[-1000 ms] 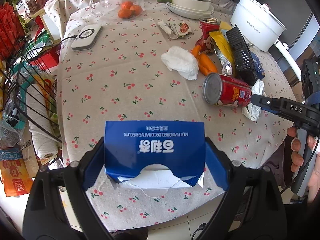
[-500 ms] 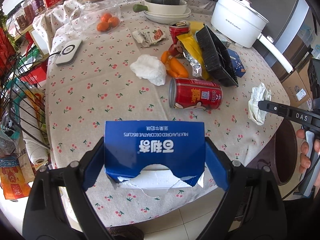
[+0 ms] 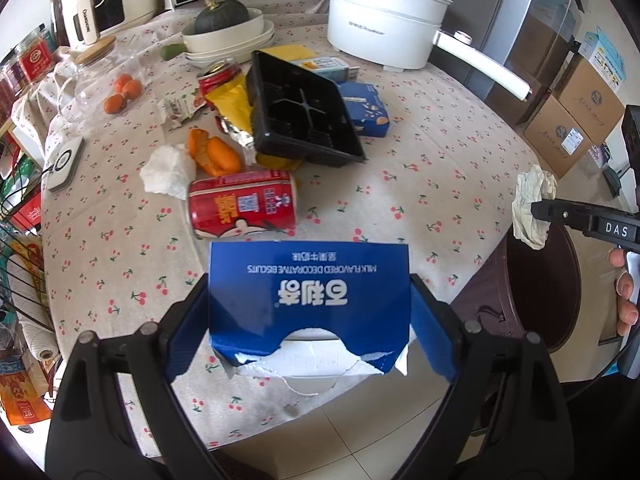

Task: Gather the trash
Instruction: 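Carry the tissue box and white plastic over the brown bin and open both grippers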

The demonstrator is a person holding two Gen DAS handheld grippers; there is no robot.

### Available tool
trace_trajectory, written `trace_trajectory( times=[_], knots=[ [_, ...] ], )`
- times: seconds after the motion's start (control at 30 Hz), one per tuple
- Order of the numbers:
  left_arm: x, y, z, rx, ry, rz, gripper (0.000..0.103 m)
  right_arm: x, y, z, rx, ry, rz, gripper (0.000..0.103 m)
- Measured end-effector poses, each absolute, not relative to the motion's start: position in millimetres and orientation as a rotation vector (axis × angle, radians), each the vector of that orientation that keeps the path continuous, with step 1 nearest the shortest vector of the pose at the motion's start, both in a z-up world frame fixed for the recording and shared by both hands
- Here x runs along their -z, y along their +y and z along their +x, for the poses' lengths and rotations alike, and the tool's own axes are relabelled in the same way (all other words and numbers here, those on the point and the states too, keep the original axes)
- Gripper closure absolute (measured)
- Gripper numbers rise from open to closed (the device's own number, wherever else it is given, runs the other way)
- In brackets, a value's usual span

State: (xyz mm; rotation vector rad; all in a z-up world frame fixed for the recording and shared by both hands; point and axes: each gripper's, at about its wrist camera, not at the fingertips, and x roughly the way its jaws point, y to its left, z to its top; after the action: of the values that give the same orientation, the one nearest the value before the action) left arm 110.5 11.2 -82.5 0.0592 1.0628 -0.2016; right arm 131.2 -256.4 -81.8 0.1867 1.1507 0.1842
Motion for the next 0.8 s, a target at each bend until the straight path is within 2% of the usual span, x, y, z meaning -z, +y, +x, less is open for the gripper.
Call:
trace_trajectory(
  times=[0.4,0.8],
  knots=[
    [87,-119,88,0.447,0.989,0.157,0.012,101,-350,81,-0.016,1.178,0.177,0.066],
    [105,-208,76,0.66,0.943,0.196,0.012,99,-408,44,0.068,1.151,0.203,0.064]
  ],
)
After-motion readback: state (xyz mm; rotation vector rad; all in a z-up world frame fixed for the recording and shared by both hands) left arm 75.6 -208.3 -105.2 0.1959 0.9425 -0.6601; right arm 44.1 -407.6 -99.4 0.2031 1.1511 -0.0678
